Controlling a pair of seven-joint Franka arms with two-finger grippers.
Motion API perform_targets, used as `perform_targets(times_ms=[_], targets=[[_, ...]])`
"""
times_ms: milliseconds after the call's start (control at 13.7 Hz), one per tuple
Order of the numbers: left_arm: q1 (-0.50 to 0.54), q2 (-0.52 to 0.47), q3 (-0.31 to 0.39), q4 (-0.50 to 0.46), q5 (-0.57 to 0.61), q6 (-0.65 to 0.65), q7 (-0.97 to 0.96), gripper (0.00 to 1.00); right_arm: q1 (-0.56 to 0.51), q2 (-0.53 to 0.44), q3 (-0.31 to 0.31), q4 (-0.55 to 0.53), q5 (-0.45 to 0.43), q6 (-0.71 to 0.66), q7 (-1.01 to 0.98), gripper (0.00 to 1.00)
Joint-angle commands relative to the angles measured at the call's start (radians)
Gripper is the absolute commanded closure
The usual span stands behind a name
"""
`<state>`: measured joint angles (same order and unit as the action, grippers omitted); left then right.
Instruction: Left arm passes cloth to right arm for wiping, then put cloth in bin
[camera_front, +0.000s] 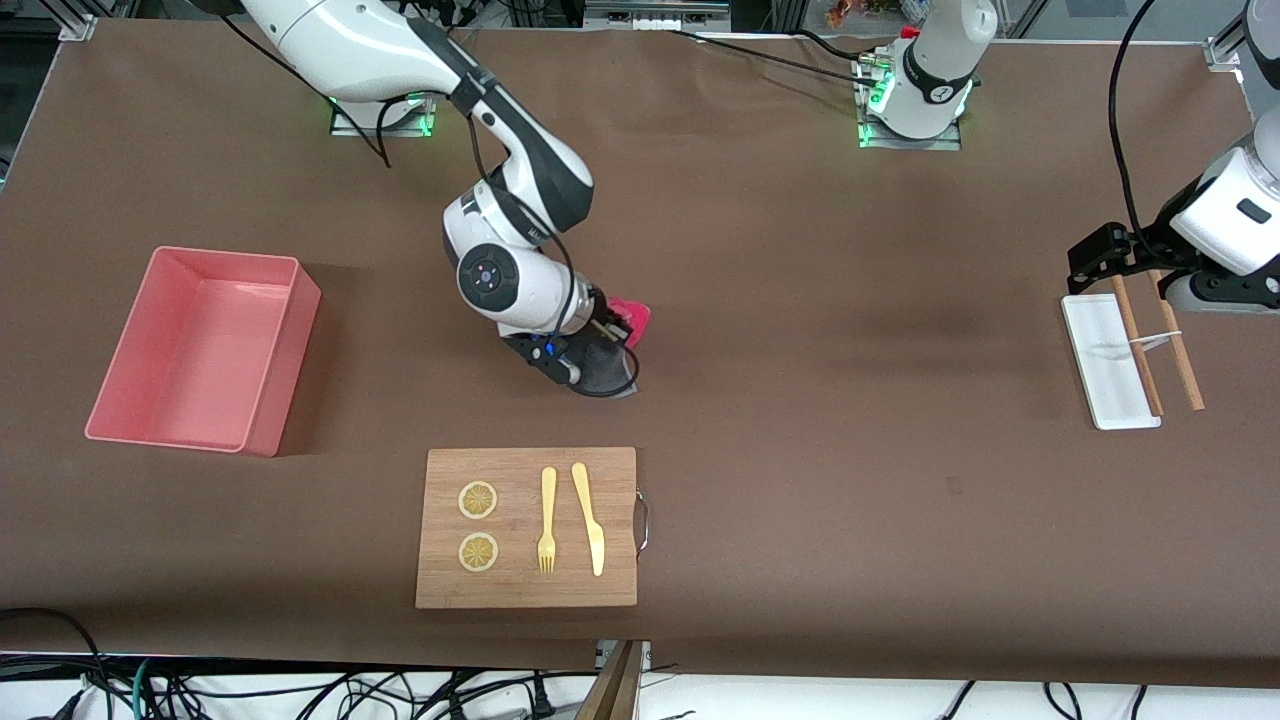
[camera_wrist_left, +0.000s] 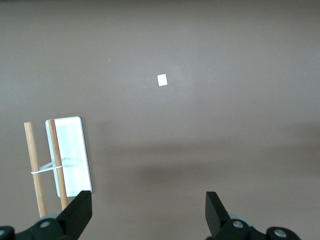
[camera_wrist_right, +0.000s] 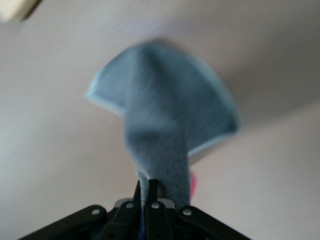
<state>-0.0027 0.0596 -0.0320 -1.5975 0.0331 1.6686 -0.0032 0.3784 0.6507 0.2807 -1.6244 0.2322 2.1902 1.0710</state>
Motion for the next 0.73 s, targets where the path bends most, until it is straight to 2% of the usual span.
perform_targets(times_ms=[0,219,510,656], targets=[[0.006,0.016,0.0,0.039,-0.013,-0.042,0.009,0.0,-0.033,-0.031,-0.056,-0.02,-0.042,-0.114,-0.15,1.0],[0.006,0.016,0.0,0.06,-0.002,-0.098,0.009,0.0,-0.058,-0.055,-0.139,-0.02,-0.056,-0.217,-0.32,1.0],[0.006,0.016,0.001,0.067,-0.005,-0.101,0.006,0.0,-0.088,-0.068,-0.253,-0.022,-0.164,-0.291,-0.546,1.0],[0.007,0.016,0.003,0.073,-0.013,-0.102,-0.029,0.0,-0.09,-0.071,-0.325,-0.02,-0.171,-0.314,-0.684,1.0]])
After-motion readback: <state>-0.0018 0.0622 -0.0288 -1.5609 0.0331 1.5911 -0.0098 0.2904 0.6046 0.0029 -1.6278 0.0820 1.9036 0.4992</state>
